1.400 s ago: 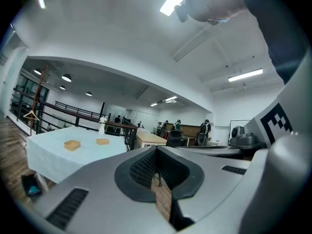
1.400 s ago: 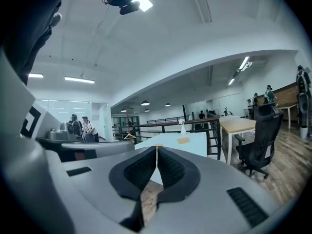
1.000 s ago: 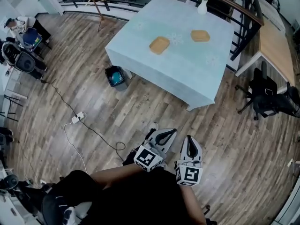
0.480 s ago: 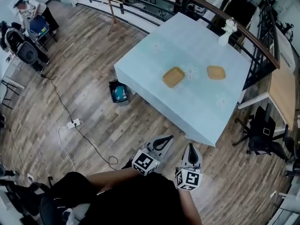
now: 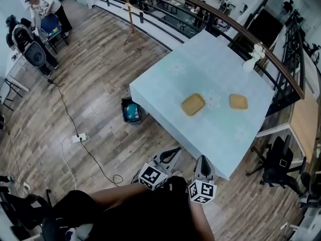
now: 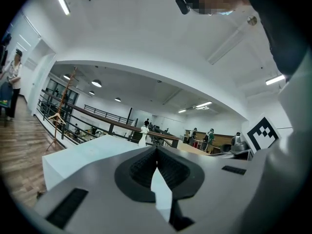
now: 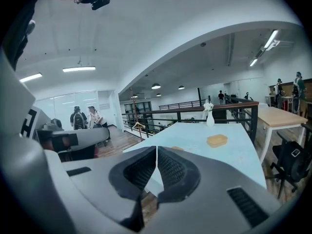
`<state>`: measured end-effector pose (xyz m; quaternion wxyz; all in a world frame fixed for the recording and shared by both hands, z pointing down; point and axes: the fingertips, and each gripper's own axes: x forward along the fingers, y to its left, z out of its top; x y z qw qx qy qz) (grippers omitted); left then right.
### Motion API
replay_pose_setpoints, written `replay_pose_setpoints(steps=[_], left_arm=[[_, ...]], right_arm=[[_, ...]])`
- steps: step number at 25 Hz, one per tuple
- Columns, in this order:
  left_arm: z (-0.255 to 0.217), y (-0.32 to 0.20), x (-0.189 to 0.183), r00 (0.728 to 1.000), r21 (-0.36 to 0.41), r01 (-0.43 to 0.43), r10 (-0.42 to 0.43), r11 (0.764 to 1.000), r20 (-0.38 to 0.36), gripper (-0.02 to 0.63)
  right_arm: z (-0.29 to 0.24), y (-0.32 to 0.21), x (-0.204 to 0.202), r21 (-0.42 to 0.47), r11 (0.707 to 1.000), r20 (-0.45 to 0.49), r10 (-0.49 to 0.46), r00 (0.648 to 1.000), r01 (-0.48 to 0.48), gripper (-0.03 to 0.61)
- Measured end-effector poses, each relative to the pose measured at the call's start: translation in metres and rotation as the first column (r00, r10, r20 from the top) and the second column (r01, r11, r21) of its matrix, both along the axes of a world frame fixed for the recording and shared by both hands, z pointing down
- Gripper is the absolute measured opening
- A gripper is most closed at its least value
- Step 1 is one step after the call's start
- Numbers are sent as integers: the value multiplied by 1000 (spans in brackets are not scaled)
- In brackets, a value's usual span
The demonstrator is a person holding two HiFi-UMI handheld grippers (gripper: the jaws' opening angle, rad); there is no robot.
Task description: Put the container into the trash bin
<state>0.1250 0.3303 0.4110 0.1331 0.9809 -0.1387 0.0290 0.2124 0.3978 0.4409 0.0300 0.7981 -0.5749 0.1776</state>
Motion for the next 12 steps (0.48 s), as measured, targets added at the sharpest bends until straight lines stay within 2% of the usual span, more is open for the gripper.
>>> replay_pose_setpoints(steps=[6,12], left_arm=[[8,-31,-4,998,-6,57,-57,998,26,13],[22,-83,2,992,6,105,-105,995,73,14]], right_arm=[[23,-41,5,-20,999,62,-30,998,32,35],[44,-94,33,-17,999,101,-25,995,27,35]])
